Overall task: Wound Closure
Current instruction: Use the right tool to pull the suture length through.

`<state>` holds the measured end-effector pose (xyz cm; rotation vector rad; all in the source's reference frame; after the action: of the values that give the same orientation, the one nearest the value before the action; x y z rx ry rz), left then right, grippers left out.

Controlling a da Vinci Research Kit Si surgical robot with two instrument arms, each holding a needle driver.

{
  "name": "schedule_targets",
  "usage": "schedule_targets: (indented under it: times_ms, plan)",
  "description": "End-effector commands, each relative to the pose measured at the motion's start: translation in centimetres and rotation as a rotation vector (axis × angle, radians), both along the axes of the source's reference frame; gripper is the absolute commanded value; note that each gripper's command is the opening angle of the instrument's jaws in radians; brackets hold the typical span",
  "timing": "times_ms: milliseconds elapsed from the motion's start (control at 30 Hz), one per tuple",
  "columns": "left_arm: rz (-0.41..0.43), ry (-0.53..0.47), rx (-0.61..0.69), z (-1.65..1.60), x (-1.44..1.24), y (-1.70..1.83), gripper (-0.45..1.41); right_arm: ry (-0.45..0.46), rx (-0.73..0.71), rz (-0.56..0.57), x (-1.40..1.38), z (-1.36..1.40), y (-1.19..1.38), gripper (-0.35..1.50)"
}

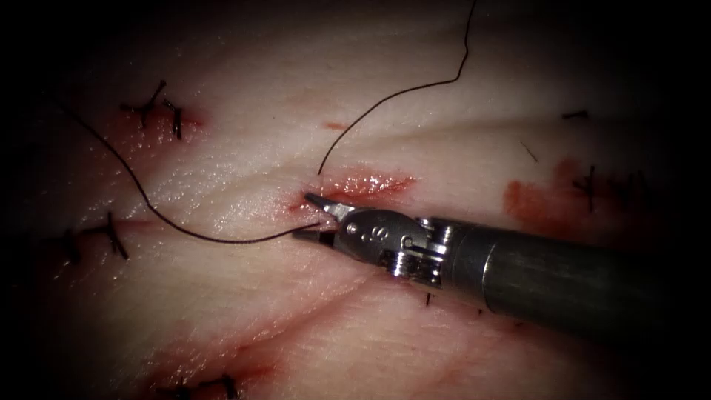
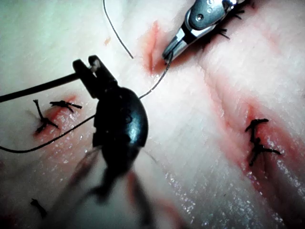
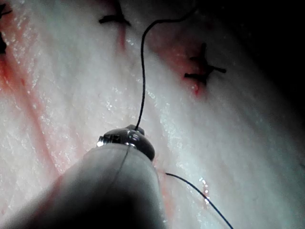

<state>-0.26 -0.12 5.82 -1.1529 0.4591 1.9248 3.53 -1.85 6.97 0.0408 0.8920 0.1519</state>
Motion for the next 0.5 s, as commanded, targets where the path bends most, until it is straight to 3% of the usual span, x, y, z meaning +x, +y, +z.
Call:
schedule_targets:
  times_ms: [33, 267, 500]
  plan:
    - [0.002, -0.003, -0.002, 0.05, -0.08, 0.02, -0.45, -0.035, 0.013, -0.042, 0.09, 0.03, -0.01, -0.35]
    - [0.023, -0.023, -0.004, 0.06, -0.29, 0.01, -0.45, -0.028, 0.036, -0.097, 0.04, -0.04, -0.09, -0.35]
    - [0.109, -0.014, -0.012, 0.13, -0.77, -0.03, -0.45, -0.022, 0.079, -0.166, 0.07, -0.53, -0.46, -0.35]
